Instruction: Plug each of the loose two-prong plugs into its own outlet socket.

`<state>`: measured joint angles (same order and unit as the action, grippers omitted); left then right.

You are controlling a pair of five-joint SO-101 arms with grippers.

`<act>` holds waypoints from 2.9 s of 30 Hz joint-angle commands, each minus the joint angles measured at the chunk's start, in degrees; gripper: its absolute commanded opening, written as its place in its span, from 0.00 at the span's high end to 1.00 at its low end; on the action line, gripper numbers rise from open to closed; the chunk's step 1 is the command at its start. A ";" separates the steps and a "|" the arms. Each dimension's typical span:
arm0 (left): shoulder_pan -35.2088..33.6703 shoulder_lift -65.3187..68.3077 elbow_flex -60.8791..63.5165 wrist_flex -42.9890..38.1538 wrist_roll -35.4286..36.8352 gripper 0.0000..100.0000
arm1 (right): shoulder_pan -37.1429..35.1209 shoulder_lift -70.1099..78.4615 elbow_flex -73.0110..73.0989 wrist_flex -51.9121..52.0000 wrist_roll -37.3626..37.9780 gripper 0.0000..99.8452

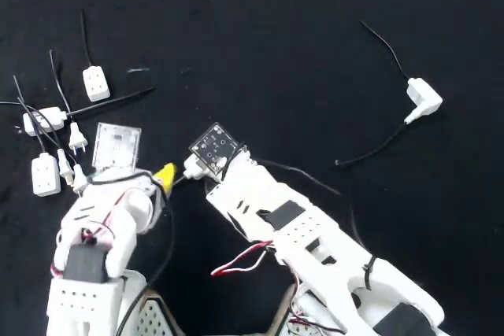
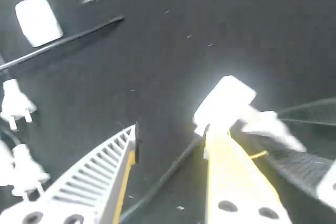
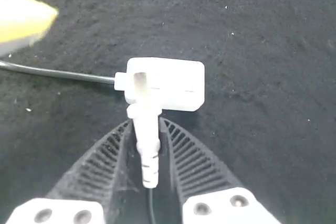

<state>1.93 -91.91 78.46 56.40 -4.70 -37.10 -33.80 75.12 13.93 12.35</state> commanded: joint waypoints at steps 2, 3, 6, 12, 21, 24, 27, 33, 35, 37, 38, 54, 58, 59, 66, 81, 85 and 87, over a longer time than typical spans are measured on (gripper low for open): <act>2.59 -5.80 -1.36 0.26 2.81 0.78 | -4.48 -2.33 -0.22 -1.49 -0.44 0.99; 2.59 -5.98 -0.48 -0.18 2.99 0.78 | -5.01 -2.33 -0.22 -1.49 -0.44 0.99; 3.21 -6.07 2.42 -1.67 3.16 0.78 | -5.19 -2.33 -0.31 -1.58 -0.44 0.99; 4.62 -6.07 3.47 -1.85 3.16 0.78 | -5.45 -2.33 -0.57 -1.58 -0.44 0.99; 4.97 -6.07 3.74 -1.67 3.16 0.78 | -5.45 -11.82 3.12 -1.23 -0.44 0.99; 4.97 -6.07 4.88 -2.02 2.99 0.78 | -5.45 -18.59 6.37 -1.23 -0.44 0.99; 4.97 -6.07 5.23 -2.02 2.90 0.78 | -5.45 -24.40 8.66 0.00 -0.44 0.99; 4.97 -6.07 5.41 -1.76 2.81 0.78 | -5.36 -33.45 9.36 7.21 -0.44 0.99; 4.97 -6.07 5.41 -1.67 2.81 0.78 | -5.36 -35.30 9.45 8.44 -0.44 0.99; 4.97 -6.07 5.41 -1.67 2.99 0.78 | -5.36 -36.62 9.45 9.32 -0.53 0.99; 4.97 -6.07 5.41 -1.67 2.99 0.78 | -5.36 -36.79 9.63 9.32 -0.53 0.99; -4.70 -6.15 0.04 -1.93 6.86 0.78 | -6.15 -36.70 11.12 11.34 0.00 0.99; 1.80 -6.15 2.07 -2.11 7.56 0.78 | -10.20 -36.70 11.21 11.34 0.00 0.99; 3.82 -6.15 3.12 -2.37 6.95 0.78 | -10.29 -36.70 11.21 11.34 0.00 0.99; 7.87 -6.15 7.78 -5.54 3.87 0.78 | -10.29 -37.32 11.21 10.90 -0.44 0.99; 7.87 -6.15 8.13 -5.45 3.87 0.78 | -8.35 -37.32 11.56 6.95 -9.58 0.99; 7.87 -6.15 8.22 -5.36 3.87 0.78 | -8.18 -37.32 11.56 6.86 -9.76 0.99; 7.87 -6.15 8.22 -5.36 3.87 0.78 | -8.18 -37.32 11.38 6.86 -9.85 0.99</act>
<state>8.26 -98.15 86.64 51.12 -0.40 -46.42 -69.14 87.69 23.52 3.12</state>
